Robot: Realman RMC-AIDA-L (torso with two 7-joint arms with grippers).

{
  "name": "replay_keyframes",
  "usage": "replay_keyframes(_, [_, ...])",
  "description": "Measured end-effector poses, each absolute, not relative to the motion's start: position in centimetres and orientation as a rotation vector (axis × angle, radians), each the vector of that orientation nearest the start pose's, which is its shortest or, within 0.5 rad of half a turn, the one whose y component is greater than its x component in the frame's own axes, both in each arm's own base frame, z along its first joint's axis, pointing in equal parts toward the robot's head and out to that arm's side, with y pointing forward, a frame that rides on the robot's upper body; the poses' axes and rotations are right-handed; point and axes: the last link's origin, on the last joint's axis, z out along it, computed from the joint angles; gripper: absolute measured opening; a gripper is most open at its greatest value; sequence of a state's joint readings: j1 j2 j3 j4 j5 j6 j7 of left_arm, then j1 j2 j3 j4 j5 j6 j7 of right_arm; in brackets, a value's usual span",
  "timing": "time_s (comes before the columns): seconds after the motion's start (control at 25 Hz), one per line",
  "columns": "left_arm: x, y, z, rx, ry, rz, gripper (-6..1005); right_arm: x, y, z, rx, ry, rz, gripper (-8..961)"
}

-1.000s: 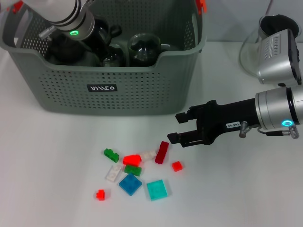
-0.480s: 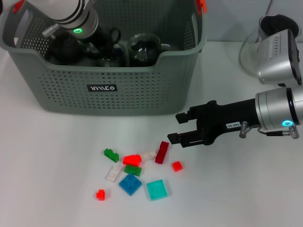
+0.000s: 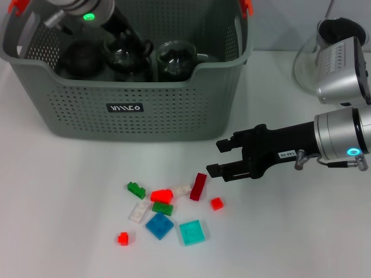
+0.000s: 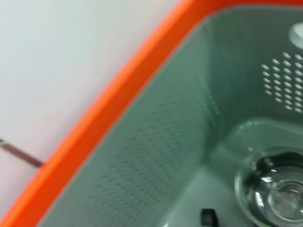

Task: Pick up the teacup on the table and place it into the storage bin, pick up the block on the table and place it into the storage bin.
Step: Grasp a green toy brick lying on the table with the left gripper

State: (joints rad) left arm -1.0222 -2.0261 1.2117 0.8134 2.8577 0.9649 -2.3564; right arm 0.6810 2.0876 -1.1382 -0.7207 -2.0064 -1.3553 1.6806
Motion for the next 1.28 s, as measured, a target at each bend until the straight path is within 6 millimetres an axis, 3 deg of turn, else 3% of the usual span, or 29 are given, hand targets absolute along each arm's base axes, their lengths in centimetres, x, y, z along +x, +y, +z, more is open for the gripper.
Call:
replay_keyframes(0.08, [-13.8,49.1,2.2,-2.293,-0.383,0.439,660,19.7,36.2,-5.3,-2.971,0.583,0.311,714])
replay_keyframes(0.12, [-13.2,48.8,4.0,-2.272,-0.395,0.397,700,19.7,36.2,-5.3,-2.971,0.582,0.311,714])
replay_keyframes(0.2, [-12.8,48.4,5.1,-2.262,-0.406,0.368,780,19.7,36.2,-5.3,-2.97,0.578,0.31,714])
replay_keyframes(0.48, [-11.1,44.5,8.6,-2.331,-0.448,0.295,823,19.6,36.4,-5.1,-2.968,0.565,0.308,714])
replay_keyframes(0.72, [-10.0,38.7,8.5,-2.597,-0.343,0.228,821,19.8,36.5,-4.8,-2.965,0.563,0.301,713])
replay_keyframes(1.0, [-11.5,32.8,7.8,-2.814,-0.16,0.173,819,20.1,36.4,-4.7,-2.963,0.566,0.301,713])
replay_keyframes(1.28, [-14.8,31.0,6.6,-2.911,-0.205,0.171,816,20.2,36.4,-4.7,-2.962,0.567,0.3,714])
